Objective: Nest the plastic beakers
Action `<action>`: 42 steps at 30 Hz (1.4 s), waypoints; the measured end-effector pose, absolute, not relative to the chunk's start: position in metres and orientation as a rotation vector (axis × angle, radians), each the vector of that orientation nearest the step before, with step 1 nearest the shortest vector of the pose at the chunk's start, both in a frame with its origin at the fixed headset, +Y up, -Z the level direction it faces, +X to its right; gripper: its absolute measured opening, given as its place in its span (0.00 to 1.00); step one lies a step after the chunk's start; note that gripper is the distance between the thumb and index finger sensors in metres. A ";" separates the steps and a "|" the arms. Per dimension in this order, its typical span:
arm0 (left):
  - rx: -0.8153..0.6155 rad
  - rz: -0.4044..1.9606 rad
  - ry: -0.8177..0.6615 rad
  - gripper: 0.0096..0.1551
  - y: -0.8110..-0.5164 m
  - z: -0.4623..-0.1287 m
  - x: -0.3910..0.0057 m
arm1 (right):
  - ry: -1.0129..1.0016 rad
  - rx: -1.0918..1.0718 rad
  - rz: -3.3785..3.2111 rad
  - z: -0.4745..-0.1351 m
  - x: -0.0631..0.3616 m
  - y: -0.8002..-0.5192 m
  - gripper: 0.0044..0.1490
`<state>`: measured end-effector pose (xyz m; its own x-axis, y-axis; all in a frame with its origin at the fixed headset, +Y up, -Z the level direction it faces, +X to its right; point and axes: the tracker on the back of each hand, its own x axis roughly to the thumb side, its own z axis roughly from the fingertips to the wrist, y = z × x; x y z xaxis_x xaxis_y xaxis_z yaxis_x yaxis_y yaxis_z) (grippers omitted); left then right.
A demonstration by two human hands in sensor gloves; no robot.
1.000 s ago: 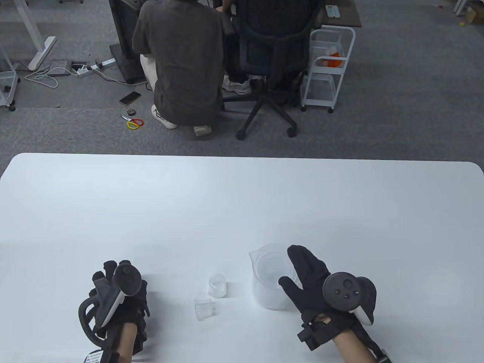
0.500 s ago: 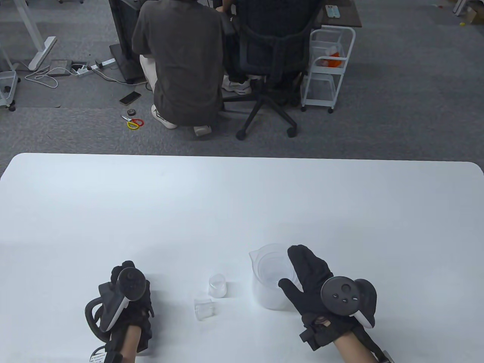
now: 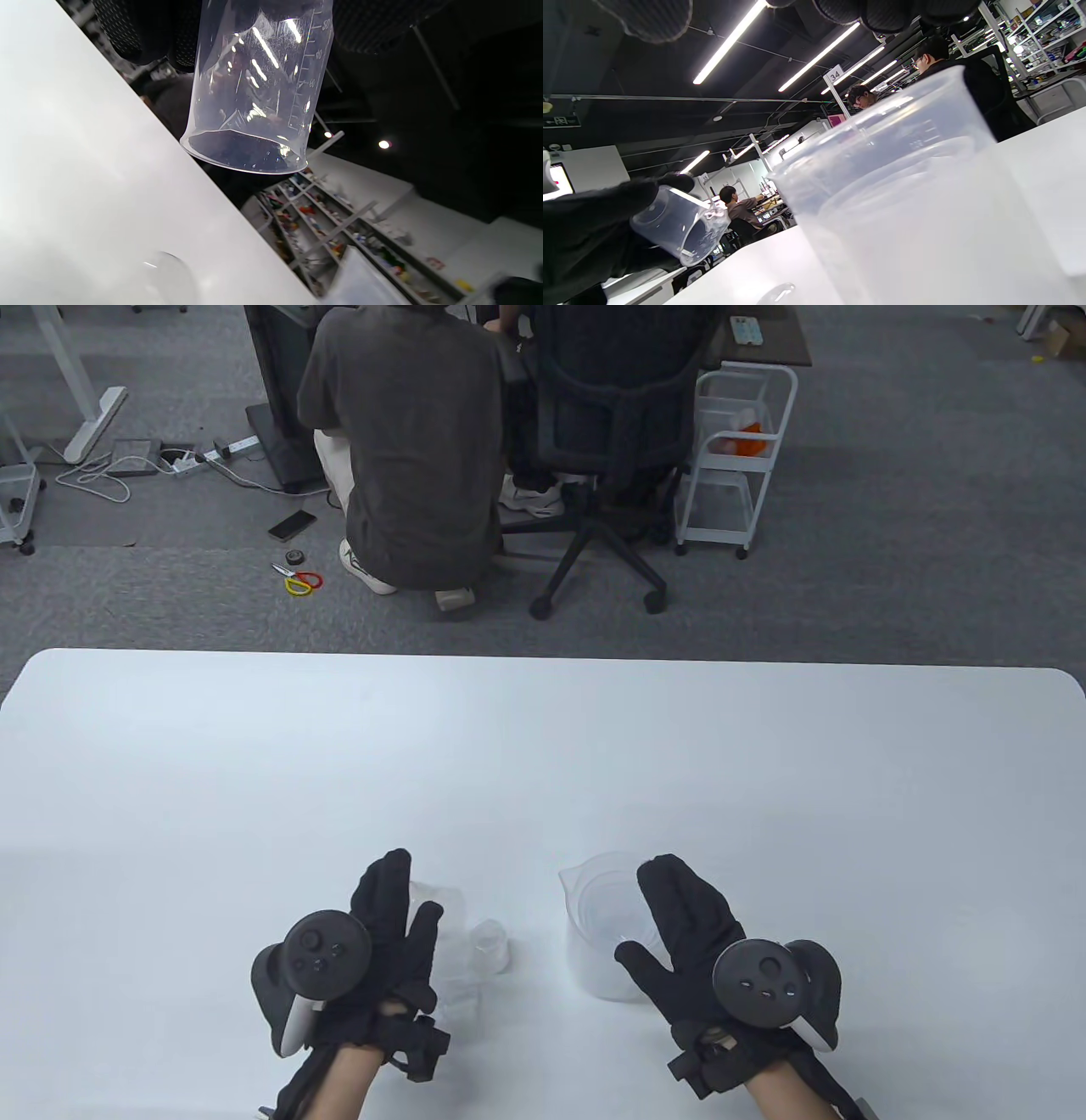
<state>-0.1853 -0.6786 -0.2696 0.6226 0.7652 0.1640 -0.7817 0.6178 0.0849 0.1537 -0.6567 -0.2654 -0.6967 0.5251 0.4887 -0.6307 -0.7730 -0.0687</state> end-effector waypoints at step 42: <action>-0.080 1.517 -0.428 0.41 -0.701 -0.264 -0.099 | -0.327 0.703 2.215 -0.253 0.120 -0.656 0.46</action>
